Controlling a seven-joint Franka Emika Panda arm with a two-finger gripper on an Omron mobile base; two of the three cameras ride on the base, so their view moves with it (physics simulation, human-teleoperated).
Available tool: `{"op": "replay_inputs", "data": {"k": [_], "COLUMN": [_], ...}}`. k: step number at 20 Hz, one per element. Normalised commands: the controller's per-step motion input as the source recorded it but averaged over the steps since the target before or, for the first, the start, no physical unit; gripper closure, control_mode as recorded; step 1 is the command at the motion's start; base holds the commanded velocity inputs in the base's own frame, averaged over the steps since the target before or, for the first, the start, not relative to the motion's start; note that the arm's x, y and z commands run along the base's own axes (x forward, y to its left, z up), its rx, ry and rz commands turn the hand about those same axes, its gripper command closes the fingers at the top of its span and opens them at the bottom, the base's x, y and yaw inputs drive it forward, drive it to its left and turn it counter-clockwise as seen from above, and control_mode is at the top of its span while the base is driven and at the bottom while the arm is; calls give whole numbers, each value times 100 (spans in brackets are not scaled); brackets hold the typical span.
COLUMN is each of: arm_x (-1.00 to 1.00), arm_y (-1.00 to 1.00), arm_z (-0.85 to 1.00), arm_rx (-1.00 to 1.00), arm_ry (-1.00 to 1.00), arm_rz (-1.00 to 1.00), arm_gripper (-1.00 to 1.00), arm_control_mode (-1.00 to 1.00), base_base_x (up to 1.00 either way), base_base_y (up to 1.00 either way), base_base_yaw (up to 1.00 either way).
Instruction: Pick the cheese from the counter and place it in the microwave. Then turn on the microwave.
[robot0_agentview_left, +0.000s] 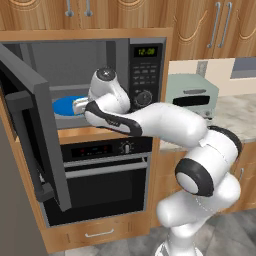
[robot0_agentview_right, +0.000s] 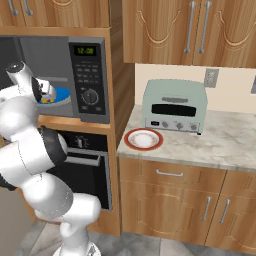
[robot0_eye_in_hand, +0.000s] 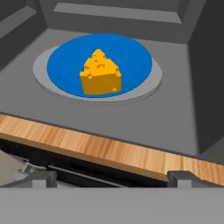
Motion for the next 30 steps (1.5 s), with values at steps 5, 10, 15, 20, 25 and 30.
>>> {"op": "replay_inputs", "data": {"k": [5,10,15,20,25,30], "arm_x": [-39,-38,-40,-39,-39,-38], "arm_y": [-16,-18,-24,-30,-27,-26], "arm_z": [9,8,7,6,7,11], "arm_rx": [0,0,0,0,0,0], "arm_ry": [-4,-4,-5,-5,-4,-1], "arm_rz": [0,0,0,1,2,2], "arm_gripper": [-100,-100,-100,-100,-100,-100], "arm_control_mode": [-100,-100,-100,-100,-100,-100], "base_base_x": [0,0,0,0,0,0], "base_base_y": [0,0,0,0,0,0], "base_base_yaw": [0,0,0,0,0,0]}}
